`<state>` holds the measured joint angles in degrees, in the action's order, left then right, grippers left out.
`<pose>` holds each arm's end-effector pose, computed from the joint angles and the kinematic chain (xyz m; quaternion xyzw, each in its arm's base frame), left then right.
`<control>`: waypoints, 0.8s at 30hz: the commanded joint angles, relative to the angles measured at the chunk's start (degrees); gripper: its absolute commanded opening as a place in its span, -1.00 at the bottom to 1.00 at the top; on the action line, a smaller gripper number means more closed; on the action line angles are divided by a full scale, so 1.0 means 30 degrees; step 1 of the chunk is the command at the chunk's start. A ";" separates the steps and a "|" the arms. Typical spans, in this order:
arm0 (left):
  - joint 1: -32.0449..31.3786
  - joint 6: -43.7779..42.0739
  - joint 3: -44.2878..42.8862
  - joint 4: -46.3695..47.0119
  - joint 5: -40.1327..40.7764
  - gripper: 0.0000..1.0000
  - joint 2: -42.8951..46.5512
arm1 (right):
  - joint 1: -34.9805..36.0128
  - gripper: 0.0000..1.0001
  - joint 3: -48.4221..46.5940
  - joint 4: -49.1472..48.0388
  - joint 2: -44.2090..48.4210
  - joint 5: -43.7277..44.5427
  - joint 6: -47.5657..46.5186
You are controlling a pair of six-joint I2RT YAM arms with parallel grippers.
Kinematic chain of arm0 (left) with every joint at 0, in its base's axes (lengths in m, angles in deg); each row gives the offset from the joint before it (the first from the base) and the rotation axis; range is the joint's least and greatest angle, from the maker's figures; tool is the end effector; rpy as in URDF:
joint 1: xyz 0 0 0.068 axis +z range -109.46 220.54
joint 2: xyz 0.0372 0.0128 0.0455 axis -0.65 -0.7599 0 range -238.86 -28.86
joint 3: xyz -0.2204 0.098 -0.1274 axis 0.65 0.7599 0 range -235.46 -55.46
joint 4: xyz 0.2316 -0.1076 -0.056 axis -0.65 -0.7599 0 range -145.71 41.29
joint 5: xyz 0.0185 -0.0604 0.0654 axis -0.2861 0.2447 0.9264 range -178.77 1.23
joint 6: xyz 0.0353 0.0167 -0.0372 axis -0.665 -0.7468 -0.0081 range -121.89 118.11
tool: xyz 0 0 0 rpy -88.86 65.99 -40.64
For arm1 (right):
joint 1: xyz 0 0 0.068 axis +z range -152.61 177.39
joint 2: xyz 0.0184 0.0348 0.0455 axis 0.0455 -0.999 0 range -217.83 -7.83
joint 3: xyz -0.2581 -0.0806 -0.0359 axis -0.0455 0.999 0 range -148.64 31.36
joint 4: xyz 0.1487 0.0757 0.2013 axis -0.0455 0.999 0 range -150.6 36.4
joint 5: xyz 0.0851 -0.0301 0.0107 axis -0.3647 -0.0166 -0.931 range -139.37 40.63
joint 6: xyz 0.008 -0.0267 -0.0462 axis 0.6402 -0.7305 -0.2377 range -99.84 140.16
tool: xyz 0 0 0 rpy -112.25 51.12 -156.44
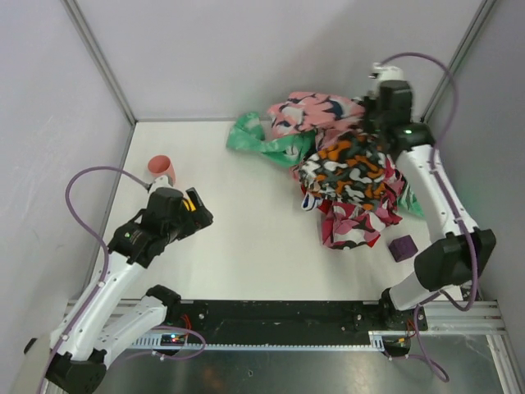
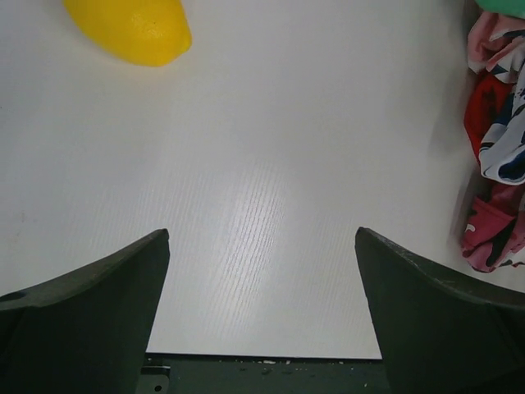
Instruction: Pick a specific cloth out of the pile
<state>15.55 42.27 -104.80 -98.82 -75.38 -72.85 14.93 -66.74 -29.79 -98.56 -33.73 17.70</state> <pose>0.1354 -0.0540 0.3030 -0.1969 0.8965 -0.1282 0.3756 0.3442 0.0988 0.4252 -0.0703 0.8286 -0.0414 0.5538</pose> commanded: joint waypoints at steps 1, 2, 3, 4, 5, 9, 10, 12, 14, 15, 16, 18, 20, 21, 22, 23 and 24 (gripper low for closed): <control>0.0098 0.0106 -0.1009 0.1240 0.0022 0.99 -0.0831 | -0.5322 -1.00 0.3186 -0.0500 0.1575 -0.3380 0.3287; 0.0084 0.0002 -0.1085 0.1442 -0.0184 0.99 -0.1068 | -0.6332 -1.00 0.4013 -0.0507 0.1482 -0.3593 0.3767; 0.0077 -0.0123 -0.1181 0.1704 -0.0448 0.99 -0.1303 | -0.7027 -1.00 0.4646 -0.0481 0.1142 -0.3729 0.4095; 0.0073 -0.0288 -0.1258 0.1996 -0.0756 0.99 -0.1568 | -0.7711 -1.00 0.5271 -0.0321 0.0797 -0.3797 0.4435; 0.0071 -0.0502 -0.1312 0.2391 -0.1115 0.99 -0.1846 | -0.8156 -1.00 0.5715 -0.0168 0.0185 -0.3904 0.4751; 0.0027 -0.1480 -0.1263 0.4869 -0.3629 0.99 -0.3193 | -0.9045 -1.00 0.6224 0.0649 -0.2391 -0.4043 0.5416; 0.0004 -0.1728 -0.1168 0.5630 -0.4412 0.99 -0.3611 | -0.9101 -1.00 0.6250 0.0712 -0.2918 -0.3984 0.5549; -0.0086 -0.2207 -0.0957 0.7174 -0.5878 0.99 -0.4679 | -0.9158 -1.00 0.6255 0.0745 -0.3943 -0.3602 0.5840; -0.0189 -0.2635 -0.0824 0.8673 -0.7160 0.99 -0.5883 | -0.9282 -1.00 0.6271 0.0761 -0.4917 -0.3213 0.6118; -0.0280 -0.2789 -0.0875 0.9275 -0.7642 0.99 -0.6538 | -0.9337 -1.00 0.6273 0.0798 -0.5294 -0.3041 0.6237; -0.0457 -0.2969 -0.1047 0.9707 -0.8015 0.99 -0.7232 | -0.9423 -1.00 0.6275 0.0845 -0.5644 -0.2941 0.6312; -0.0882 -0.3213 -0.1608 1.0164 -0.8324 0.99 -0.8528 | -0.9590 -0.89 0.6276 0.0954 -0.6053 -0.2865 0.6353; -0.1406 -0.3509 -0.2151 1.0490 -0.8372 0.99 -0.9541 | -0.9676 -0.85 0.6276 0.0938 -0.6148 -0.2890 0.6173; -0.1694 -0.3680 -0.2359 1.0725 -0.8292 0.99 -0.9993 | -0.9695 -0.83 0.6276 0.0901 -0.6100 -0.2938 0.6089; -0.1969 -0.3854 -0.2550 1.1004 -0.8121 0.99 -1.0439 | -0.9719 -0.81 0.6276 0.0853 -0.5988 -0.3035 0.6032; -0.2195 -0.3911 -0.2822 1.1260 -0.8020 0.99 -1.0955 | -0.9746 -0.80 0.6276 0.0770 -0.5918 -0.3099 0.6019; -0.2337 -0.3955 -0.3119 1.1418 -0.8072 0.99 -1.1535 | -0.9774 -0.80 0.6276 0.0715 -0.5883 -0.3101 0.6012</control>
<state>10.85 33.73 -109.17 -70.98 -97.45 -103.90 -12.57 -48.73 -32.13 -114.39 -47.37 36.67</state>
